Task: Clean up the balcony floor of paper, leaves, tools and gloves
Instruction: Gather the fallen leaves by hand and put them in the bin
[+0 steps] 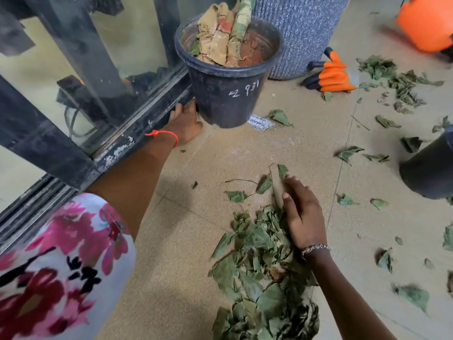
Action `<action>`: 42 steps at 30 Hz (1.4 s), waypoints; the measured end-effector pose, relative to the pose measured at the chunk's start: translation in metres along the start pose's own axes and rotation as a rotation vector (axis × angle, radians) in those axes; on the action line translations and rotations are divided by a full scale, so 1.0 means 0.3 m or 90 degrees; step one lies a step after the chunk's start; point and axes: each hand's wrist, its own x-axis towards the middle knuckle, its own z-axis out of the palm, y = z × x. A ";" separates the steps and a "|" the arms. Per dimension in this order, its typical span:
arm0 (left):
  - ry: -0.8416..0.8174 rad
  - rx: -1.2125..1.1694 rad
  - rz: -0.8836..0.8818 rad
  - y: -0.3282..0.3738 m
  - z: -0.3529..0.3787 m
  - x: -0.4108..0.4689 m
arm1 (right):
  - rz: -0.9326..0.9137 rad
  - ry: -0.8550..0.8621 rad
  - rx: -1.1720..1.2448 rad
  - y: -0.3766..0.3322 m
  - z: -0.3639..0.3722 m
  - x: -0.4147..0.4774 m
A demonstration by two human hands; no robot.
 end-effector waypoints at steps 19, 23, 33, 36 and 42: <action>0.014 -0.009 0.124 -0.002 0.145 -0.170 | -0.011 0.018 0.029 -0.019 -0.006 0.000; -0.044 -0.118 0.295 0.013 0.209 -0.275 | -0.008 0.020 0.026 -0.019 -0.006 -0.002; -0.007 -0.074 0.155 0.055 0.224 -0.276 | -0.009 0.028 0.032 -0.013 -0.008 -0.001; -0.066 0.090 0.216 0.093 0.282 -0.306 | -0.004 0.029 0.045 -0.012 -0.007 -0.002; -0.077 -0.210 0.246 0.170 0.378 -0.473 | -0.015 0.031 0.055 -0.013 -0.002 -0.002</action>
